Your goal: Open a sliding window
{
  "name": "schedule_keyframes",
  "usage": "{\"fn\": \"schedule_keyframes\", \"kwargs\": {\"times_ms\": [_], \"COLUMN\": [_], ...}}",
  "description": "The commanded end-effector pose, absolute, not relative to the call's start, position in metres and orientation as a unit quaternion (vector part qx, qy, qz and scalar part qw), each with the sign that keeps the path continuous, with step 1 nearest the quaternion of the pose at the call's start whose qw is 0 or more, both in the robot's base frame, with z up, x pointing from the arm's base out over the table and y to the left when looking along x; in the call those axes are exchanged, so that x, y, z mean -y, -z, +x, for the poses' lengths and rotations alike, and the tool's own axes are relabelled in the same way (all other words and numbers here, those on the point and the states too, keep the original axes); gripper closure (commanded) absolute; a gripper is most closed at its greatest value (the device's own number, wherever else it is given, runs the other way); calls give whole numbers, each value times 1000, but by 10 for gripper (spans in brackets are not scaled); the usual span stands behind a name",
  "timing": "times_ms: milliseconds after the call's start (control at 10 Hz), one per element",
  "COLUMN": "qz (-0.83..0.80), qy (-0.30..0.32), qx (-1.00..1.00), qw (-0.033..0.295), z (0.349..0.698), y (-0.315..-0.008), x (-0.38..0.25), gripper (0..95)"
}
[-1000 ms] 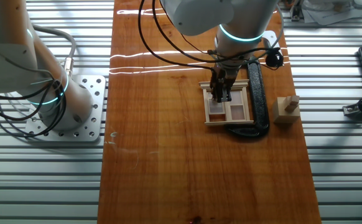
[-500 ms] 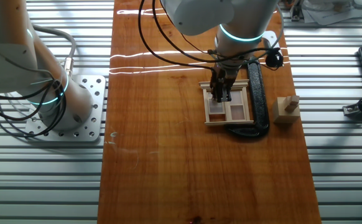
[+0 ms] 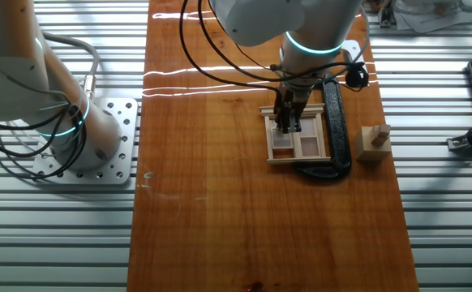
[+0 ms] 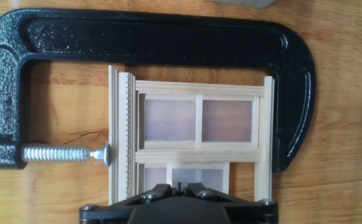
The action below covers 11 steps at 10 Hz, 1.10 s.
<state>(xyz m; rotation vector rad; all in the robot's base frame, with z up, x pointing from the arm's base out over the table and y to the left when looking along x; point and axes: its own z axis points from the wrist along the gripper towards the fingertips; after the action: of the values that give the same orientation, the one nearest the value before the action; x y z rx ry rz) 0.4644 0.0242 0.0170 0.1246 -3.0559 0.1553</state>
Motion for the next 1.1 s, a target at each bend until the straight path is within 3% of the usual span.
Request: {"fn": "schedule_keyframes", "kwargs": {"times_ms": [100, 1100], "qz": [38, 38], "qy": [-49, -50], "qx": [997, 997], "qw": [38, 44], "z": [465, 468], "y": [-9, -13], "x": [-25, -28], "gripper": [950, 950]}}
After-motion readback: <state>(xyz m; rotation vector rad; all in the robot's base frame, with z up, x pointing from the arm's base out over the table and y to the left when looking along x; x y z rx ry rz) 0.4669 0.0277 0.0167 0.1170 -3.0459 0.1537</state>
